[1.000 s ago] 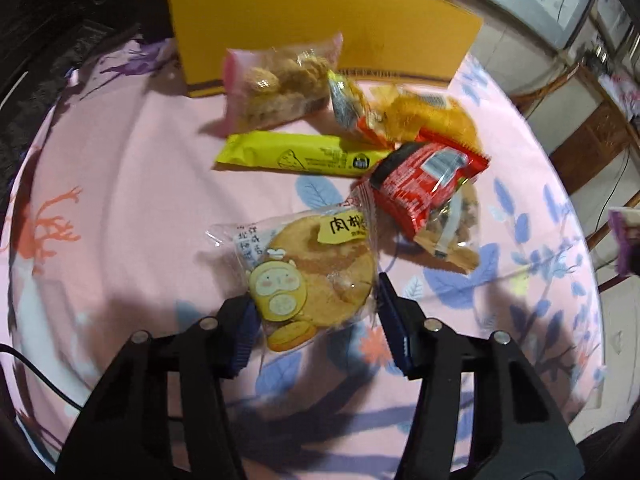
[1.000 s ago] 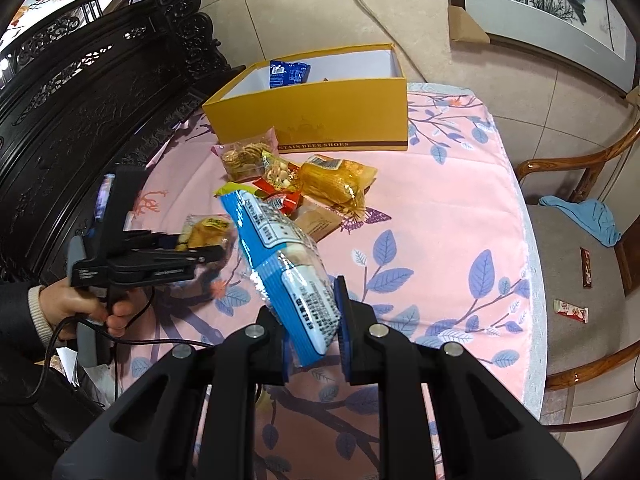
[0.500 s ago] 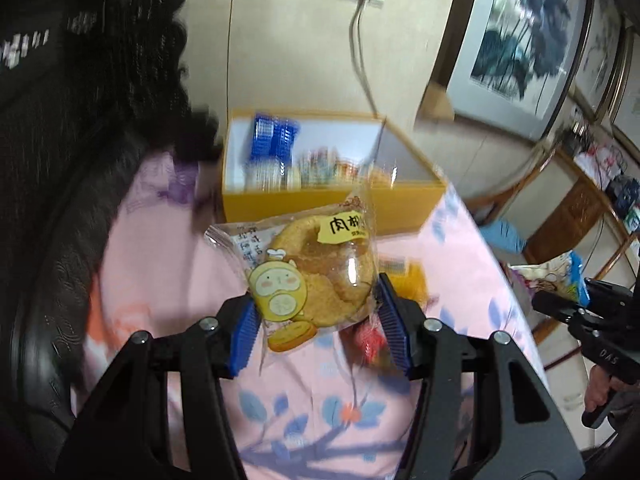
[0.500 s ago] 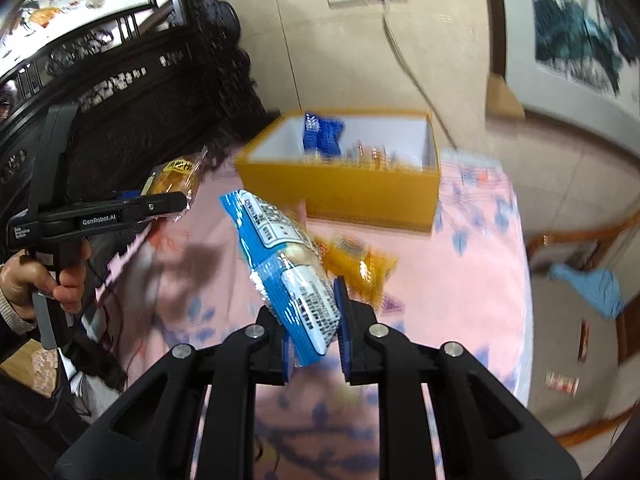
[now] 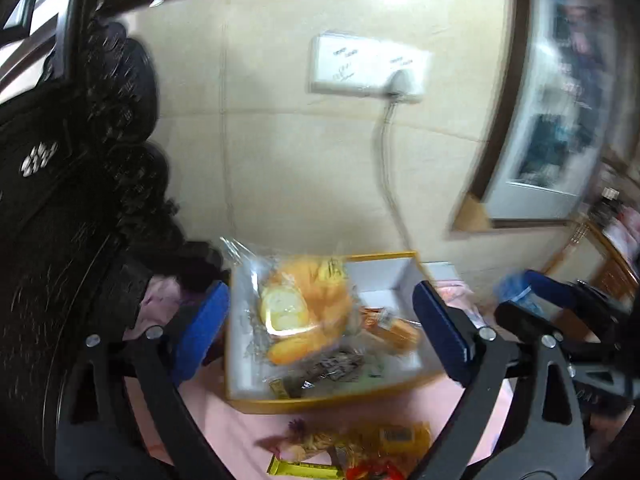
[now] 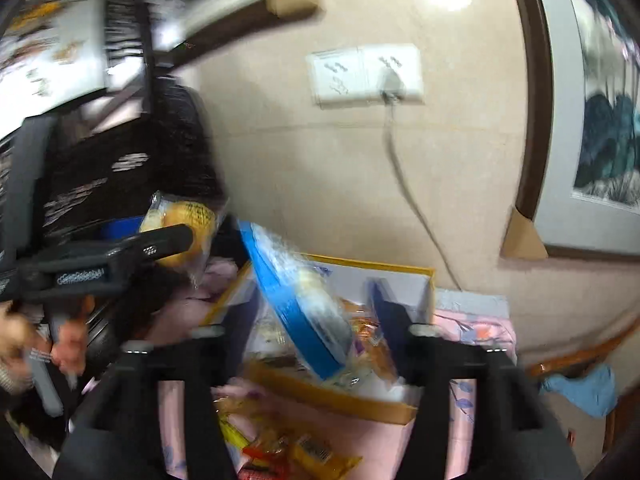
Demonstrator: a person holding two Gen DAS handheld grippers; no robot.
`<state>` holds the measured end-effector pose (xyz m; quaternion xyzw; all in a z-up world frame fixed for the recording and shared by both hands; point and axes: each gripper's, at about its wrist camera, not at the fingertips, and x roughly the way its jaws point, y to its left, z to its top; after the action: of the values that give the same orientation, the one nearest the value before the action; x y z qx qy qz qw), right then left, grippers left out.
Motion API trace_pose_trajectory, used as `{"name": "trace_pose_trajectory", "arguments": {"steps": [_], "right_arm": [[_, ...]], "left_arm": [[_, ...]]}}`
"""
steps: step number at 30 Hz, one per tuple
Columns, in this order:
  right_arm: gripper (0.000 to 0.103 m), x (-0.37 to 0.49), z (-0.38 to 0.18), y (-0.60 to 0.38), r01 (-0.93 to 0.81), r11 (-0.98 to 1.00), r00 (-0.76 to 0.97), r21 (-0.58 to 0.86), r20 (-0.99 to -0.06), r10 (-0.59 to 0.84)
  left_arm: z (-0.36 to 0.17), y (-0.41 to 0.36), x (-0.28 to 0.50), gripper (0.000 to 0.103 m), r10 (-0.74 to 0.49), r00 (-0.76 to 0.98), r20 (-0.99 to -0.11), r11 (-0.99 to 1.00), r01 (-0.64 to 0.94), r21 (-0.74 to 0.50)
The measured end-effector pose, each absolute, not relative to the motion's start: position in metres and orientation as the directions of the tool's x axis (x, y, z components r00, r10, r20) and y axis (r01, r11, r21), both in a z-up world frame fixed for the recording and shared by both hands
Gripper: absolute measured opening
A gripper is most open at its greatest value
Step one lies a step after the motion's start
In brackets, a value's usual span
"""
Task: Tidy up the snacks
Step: 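Drop both held bags into the yellow box, opening both grippers, then grasp a red snack bag with the right gripper and lift it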
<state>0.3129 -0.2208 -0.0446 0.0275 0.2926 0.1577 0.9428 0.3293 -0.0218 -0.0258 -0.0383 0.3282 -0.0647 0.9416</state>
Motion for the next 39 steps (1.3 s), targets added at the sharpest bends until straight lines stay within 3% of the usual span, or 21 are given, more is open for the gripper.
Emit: {"name": "trace_pose_trajectory", "arguments": {"steps": [4,10,19,27,32,39], "right_arm": [[0.067,0.28,-0.031,-0.233,-0.29,0.939,0.827,0.185,-0.446,0.343],[0.067,0.235,-0.048,-0.24,-0.293,0.935,0.799,0.2,-0.486,0.354],[0.067,0.182,-0.093,-0.221,-0.329,0.923,0.714,0.199,-0.587,0.381],[0.068,0.157,-0.158,-0.18,-0.509,0.846,0.548,0.156,-0.7,0.459],[0.068,0.171,-0.201,-0.156,-0.6,0.792,0.43,0.117,-0.787,0.442],[0.068,0.199,-0.247,-0.135,-0.546,0.83,0.379,0.109,-0.852,0.361]], "left_arm": [[-0.017,-0.011,0.296,0.098,-0.19,0.804,-0.564,0.978,0.106,-0.178],[-0.025,-0.001,0.236,0.098,-0.185,0.806,-0.563,0.98,0.107,-0.168],[-0.064,0.008,0.173,0.098,-0.201,0.746,-0.635,0.972,0.07,-0.225],[-0.108,0.027,0.119,0.098,-0.199,0.668,-0.717,0.968,0.019,-0.251],[-0.116,0.042,0.094,0.098,-0.161,0.66,-0.734,0.972,-0.021,-0.232],[-0.122,0.064,0.077,0.098,-0.126,0.655,-0.745,0.959,-0.113,-0.261]]}}
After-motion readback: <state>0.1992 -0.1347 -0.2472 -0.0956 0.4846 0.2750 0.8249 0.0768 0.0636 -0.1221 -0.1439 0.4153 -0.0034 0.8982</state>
